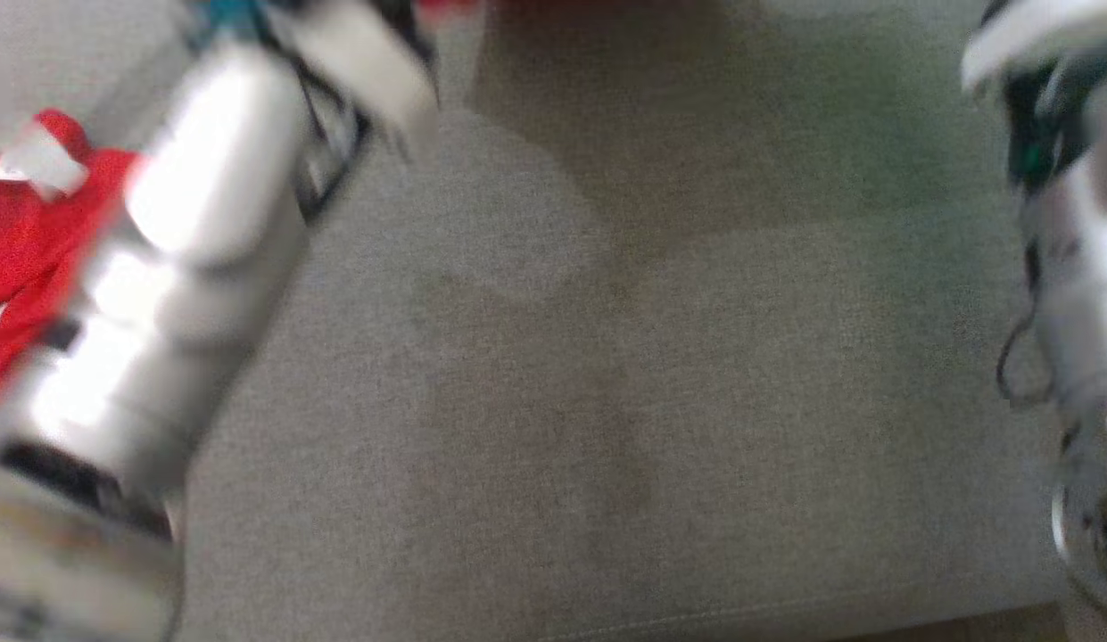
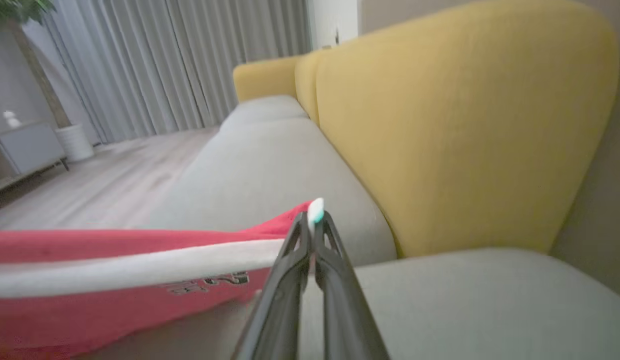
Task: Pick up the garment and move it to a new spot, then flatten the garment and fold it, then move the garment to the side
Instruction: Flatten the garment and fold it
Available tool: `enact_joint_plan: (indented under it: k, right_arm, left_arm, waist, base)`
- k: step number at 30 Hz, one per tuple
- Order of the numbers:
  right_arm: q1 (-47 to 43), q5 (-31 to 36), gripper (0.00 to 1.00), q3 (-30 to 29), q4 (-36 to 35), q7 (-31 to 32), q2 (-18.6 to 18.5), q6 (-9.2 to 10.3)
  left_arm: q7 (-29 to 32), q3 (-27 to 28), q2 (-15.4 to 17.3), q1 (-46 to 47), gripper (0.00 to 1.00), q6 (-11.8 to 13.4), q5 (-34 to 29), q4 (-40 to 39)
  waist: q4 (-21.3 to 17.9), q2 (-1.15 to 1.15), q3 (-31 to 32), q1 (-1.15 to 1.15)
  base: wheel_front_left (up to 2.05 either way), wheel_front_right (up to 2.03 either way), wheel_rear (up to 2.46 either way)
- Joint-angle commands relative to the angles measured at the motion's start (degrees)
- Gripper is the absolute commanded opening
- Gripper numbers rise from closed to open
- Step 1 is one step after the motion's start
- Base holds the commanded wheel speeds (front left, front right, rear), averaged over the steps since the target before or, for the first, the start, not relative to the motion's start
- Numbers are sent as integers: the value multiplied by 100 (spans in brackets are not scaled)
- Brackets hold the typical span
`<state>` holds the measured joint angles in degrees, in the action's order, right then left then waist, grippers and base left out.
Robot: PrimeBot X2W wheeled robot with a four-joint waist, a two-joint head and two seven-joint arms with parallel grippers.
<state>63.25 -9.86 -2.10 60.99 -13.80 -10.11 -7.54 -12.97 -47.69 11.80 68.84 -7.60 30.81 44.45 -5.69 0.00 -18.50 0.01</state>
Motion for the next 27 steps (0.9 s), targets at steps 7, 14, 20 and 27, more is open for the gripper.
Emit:
enact_joint_plan:
  k: [7, 14, 20, 27]
  right_arm:
    - [-898, -286, 0, 519, 523, 248, -318, 5]
    - [-1612, -813, 0, 826, 639, 797, -651, 5]
    - [-2314, -1523, 0, 1050, 196, 1304, -928, 5]
    - [-3262, -2001, 0, 1241, -721, 1703, -1376, 5]
  left_arm:
    - [-159, -688, 190, -1412, 0, 12, 519, -279]
    - [-196, -863, 203, -2554, 0, 67, 638, -653]
    - [-201, -826, 215, -3379, 0, 317, 657, -1194]
    - [-202, -918, 307, -4170, 0, 618, 654, -1853]
  waist:
    - [92, 0, 507, -1]
    - [92, 0, 1056, -1]
    - [15, 0, 1398, -1]
    - [-30, 0, 1707, -1]
  base:
    - [0, 0, 0]
    - [0, 0, 0]
    - [0, 0, 0]
    - [0, 0, 0]
